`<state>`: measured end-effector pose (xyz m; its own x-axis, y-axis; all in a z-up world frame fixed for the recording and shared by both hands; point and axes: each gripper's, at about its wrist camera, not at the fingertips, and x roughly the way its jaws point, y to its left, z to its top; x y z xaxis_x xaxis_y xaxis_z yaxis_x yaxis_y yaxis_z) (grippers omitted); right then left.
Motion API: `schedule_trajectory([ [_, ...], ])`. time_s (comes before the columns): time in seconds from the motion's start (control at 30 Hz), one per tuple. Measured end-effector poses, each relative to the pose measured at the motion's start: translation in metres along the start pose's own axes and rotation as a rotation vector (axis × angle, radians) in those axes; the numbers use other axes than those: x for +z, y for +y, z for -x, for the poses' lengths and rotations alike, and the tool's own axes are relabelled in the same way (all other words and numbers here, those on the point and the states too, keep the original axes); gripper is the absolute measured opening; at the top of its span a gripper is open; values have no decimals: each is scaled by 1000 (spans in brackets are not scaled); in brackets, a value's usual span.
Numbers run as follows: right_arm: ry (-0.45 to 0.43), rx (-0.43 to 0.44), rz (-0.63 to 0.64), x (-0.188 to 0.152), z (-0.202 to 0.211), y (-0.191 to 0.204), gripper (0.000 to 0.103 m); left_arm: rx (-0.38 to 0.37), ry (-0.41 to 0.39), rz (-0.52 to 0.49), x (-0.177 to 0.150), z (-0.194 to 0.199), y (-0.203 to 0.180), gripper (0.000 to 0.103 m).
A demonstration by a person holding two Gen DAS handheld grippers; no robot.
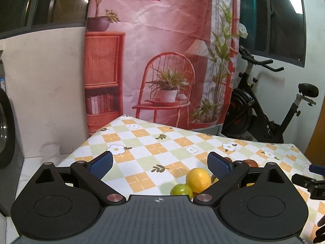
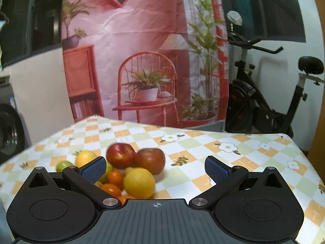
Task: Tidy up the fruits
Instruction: 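Move left gripper toward green apple while right gripper approaches a tangerine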
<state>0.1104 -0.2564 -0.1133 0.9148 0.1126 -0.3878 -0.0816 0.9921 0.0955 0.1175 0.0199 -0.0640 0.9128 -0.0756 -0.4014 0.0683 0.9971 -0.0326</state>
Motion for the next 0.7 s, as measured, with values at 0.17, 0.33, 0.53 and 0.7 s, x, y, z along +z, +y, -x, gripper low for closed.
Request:
schedule_trajectory([
  [0.17,27,35,9,-11,-19,-7,103,9,13,-25,-6,-12,1,98],
  [0.33,47,10,32,-20,-35,-2,102,25,17,-14,-6,-21,7,98],
  [0.53,88,58,-26,-26,-53,-8,90,36,30,-8,-7,-27,7,97],
  [0.7,112,107,-42,-31,-61,-7,82,74,23,-17,-9,-31,3,97],
])
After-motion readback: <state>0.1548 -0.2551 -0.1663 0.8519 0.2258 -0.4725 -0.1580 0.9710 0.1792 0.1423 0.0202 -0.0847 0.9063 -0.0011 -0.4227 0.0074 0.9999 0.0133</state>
